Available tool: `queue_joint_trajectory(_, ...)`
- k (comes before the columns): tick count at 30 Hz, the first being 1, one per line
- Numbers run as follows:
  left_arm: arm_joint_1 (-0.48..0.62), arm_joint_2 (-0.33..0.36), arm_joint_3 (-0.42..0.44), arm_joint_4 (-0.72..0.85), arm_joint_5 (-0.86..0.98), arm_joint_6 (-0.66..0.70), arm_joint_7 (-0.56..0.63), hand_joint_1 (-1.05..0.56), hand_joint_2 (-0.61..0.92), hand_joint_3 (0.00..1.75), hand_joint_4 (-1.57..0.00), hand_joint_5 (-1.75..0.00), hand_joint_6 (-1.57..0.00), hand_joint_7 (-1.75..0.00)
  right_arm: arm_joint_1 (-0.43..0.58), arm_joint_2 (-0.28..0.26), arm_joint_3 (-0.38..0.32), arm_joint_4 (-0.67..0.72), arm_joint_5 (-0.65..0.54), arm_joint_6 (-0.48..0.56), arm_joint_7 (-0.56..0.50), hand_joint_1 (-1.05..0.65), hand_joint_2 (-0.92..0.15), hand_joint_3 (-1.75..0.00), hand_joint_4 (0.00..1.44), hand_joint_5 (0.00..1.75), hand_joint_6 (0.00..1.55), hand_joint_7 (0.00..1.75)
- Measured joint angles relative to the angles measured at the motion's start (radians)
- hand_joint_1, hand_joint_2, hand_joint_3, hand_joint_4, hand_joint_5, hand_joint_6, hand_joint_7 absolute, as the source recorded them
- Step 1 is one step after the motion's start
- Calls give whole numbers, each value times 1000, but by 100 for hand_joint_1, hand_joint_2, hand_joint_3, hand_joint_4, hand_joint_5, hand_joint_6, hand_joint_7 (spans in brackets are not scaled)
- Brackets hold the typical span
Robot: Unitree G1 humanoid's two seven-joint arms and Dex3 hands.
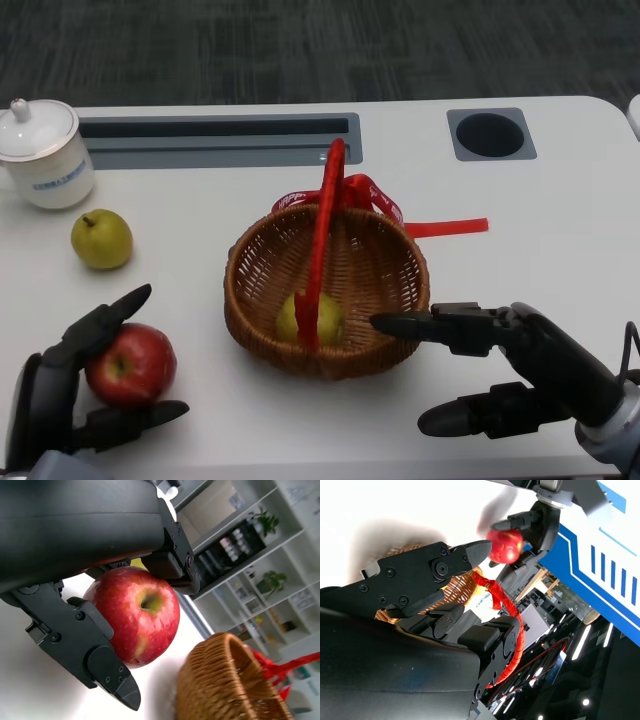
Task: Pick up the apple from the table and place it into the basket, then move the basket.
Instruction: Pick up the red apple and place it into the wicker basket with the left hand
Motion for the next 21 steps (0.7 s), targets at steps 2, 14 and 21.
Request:
queue_joint_trajectory(2,15,-9,19,-44,-1,-16,7,-18,84,0,-122,-1,-107,0,1,0,0,0,0,4,0,-40,-85,0,66,0,56,0)
queue_joint_trajectory(14,33,-22,87,-153,168,-20,221,-16,81,0,-124,-1,-109,-1,5,1,3,0,1,11,0,-40,-88,-1,66,0,56,0)
queue_joint_trajectory(21,89,-63,61,-430,4,-54,63,-25,82,0,-124,-1,-109,0,4,2,3,1,4,11,1,-41,-90,-1,66,0,56,0)
